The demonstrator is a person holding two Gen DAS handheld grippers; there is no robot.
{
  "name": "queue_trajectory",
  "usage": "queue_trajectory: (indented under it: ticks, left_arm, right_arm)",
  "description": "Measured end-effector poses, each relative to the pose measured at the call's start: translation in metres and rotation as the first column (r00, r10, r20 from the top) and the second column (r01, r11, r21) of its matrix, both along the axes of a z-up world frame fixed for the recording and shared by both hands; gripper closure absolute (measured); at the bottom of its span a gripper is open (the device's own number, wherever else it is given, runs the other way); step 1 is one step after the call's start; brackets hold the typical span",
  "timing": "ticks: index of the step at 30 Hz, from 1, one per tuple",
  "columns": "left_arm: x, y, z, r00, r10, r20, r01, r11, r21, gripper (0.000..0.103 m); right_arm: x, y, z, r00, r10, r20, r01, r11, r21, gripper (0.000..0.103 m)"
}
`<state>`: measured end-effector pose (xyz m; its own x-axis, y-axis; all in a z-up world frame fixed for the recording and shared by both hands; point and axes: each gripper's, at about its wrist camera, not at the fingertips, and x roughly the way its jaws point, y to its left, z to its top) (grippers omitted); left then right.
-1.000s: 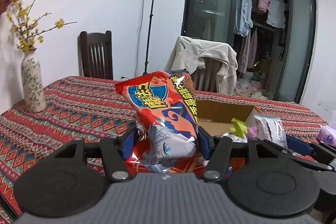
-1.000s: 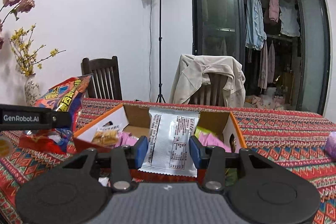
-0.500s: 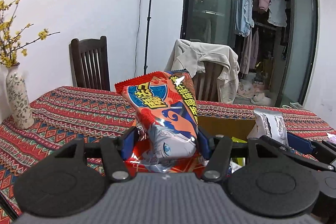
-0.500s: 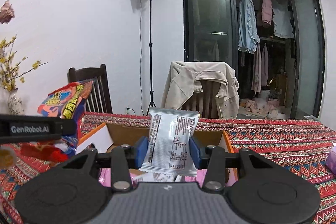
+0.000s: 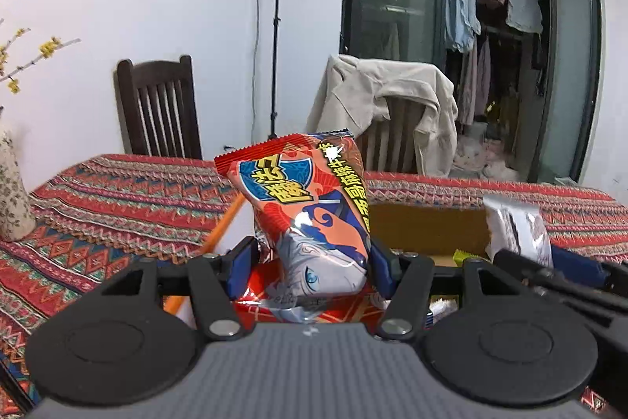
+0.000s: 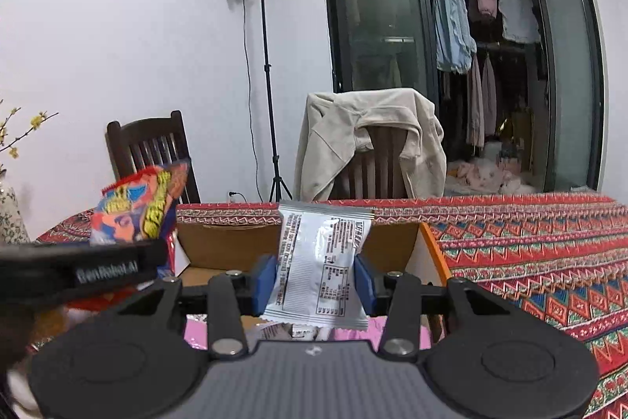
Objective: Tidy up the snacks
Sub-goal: 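Carry the chip bag and white packet into the box and open both grippers, then move both grippers back from the box to the remaining snacks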
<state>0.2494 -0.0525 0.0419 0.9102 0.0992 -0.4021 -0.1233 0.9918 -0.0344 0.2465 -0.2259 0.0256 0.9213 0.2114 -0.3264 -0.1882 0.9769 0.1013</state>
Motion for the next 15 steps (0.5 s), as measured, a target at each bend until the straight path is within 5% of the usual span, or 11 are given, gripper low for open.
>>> queue_trajectory:
  ticks: [6,10,15]
  left_arm:
    - [0.001,-0.002,-0.007,0.999,-0.033,0.010,0.033,0.999,0.021,0.039]
    - [-0.003,0.001,-0.007,0.999,-0.013,0.044,0.013,1.000,0.013,0.006]
    - [-0.004,0.014,-0.006,0.998,0.048,0.043,-0.047,0.999,-0.018,0.000]
  right_arm:
    - [0.005,0.001,-0.004,1.000,0.000,-0.015,0.000,1.000,-0.002,0.060]
    - [0.008,0.001,-0.004,1.000,-0.004,-0.022,0.004,1.000,-0.008,0.056]
    - [0.006,-0.004,-0.006,0.999,-0.029,-0.028,0.029,1.000,0.006,0.008]
